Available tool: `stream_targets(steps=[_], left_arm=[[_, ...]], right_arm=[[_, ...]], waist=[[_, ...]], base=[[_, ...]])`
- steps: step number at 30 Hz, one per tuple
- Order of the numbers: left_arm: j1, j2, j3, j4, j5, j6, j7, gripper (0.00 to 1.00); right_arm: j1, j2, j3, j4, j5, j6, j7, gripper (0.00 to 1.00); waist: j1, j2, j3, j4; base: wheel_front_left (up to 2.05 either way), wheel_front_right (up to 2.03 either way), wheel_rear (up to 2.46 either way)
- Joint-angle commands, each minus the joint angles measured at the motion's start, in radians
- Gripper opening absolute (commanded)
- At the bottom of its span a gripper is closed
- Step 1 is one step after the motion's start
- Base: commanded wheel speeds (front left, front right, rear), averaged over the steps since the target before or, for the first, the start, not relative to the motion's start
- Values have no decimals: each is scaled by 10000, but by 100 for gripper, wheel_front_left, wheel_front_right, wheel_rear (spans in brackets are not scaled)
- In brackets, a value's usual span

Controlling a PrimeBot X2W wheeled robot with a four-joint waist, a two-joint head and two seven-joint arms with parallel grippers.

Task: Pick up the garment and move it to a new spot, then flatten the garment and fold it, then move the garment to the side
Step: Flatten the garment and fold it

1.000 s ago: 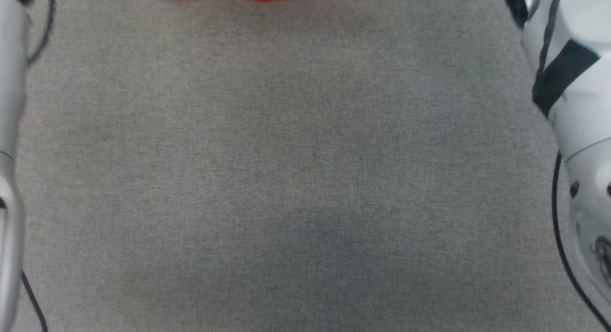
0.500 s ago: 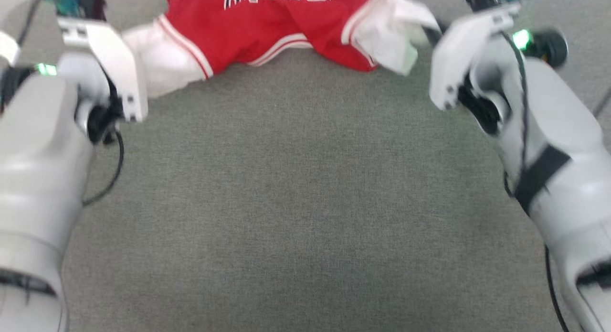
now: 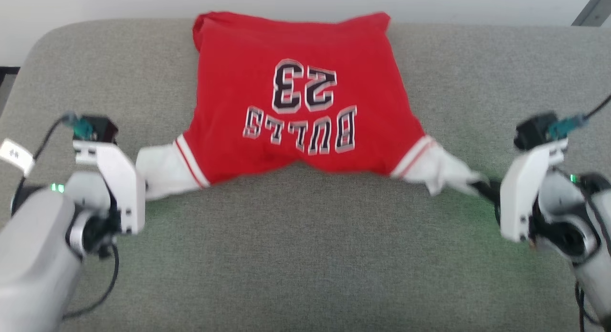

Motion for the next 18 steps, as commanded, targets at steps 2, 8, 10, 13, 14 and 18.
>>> stream_targets(steps=[2, 8, 10, 13, 14, 18], left_arm=[[1049, 453, 110, -1324, -291, 662, 500, 0], [3871, 1725, 340, -5337, -897, 2641, 1719, 0], [4536, 2052, 383, -6175, -949, 3121, 1938, 0], [5334, 2402, 422, -7132, -1120, 3607, 2146, 0], [5540, 2506, 446, -7346, -1156, 3753, 2181, 0], [6063, 2641, 485, -7872, -1186, 4035, 2044, 0]], right_arm=[[985, -195, -433, -807, 145, -1, 716, 0], [3554, -384, -1500, -3198, 163, -1, 3017, 0], [4270, -281, -1845, -3915, 226, 0, 3713, 0], [5241, -106, -2441, -4888, 85, 0, 4528, 0], [5556, -9, -2649, -5172, -20, 0, 4728, 0], [6446, 525, -3203, -6082, -544, 0, 5080, 0]], waist=[[0, 0, -144, 25], [0, 0, -309, 95], [0, 0, -318, 119], [0, 0, -310, 161], [0, 0, -304, 178], [0, 0, -204, 250]], base=[[0, 0, 0], [0, 0, 0], [0, 0, 0], [0, 0, 0], [0, 0, 0], [0, 0, 0]])
